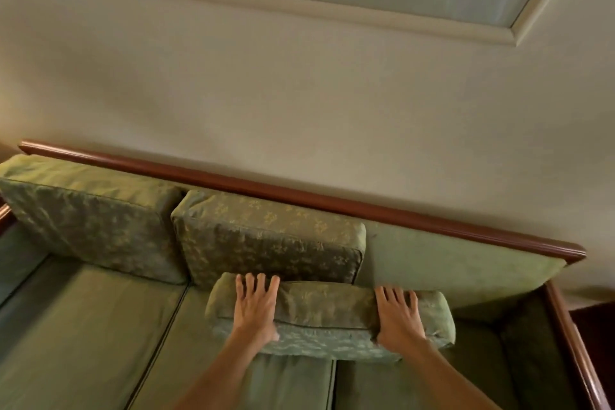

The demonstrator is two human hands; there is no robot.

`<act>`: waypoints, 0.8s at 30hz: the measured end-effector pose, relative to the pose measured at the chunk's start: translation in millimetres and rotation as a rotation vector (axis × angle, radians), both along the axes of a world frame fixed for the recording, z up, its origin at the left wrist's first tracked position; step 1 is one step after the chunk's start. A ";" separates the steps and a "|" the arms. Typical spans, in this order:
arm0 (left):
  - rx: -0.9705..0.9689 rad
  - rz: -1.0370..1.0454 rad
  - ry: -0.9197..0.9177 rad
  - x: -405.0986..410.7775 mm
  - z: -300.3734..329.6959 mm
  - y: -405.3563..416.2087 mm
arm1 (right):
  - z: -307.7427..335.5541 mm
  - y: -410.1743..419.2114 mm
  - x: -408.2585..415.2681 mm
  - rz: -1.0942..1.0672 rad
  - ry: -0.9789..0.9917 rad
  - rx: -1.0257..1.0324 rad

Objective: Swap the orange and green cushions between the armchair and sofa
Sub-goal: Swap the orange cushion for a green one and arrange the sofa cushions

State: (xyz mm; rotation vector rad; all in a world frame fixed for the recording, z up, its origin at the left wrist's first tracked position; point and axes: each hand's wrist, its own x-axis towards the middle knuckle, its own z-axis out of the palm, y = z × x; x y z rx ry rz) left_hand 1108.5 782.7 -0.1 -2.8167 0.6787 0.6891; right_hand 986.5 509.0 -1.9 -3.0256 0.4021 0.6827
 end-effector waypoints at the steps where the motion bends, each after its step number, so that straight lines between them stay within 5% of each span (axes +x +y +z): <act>1: -0.027 -0.011 -0.019 1.2 -1.6 2.4 | -0.5 3.7 -4.6 -0.013 -0.031 0.000; 14: -0.171 -0.014 -0.091 -29.5 12.3 3.0 | 14.9 -9.7 -41.4 -0.035 -0.096 0.095; 24: -0.303 -0.129 -0.141 -65.9 32.6 -153.3 | 37.5 -195.3 -75.3 0.002 -0.123 0.134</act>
